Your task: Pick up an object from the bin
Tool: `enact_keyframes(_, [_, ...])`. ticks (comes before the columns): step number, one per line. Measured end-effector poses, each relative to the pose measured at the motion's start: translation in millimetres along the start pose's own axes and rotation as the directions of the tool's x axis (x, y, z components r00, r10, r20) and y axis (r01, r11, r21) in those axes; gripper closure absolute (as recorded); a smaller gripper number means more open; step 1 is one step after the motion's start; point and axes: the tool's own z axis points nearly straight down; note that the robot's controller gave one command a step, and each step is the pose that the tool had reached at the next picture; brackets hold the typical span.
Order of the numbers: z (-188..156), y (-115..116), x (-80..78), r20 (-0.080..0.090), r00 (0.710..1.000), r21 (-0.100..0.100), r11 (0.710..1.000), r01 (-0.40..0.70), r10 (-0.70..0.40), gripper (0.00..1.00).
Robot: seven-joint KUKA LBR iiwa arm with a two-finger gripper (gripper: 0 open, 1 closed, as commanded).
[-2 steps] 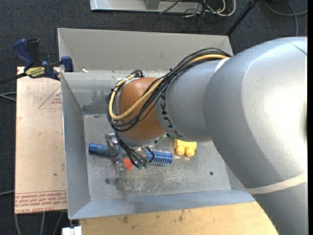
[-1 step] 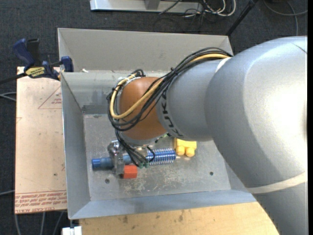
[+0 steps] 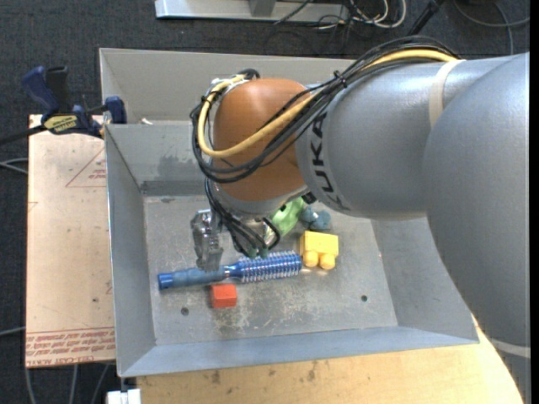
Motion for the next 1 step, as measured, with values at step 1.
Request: enact_keyframes(1, [28.0,-26.0,49.3,-0.013,0.950,0.009,0.950,-0.312,0.312,1.00])
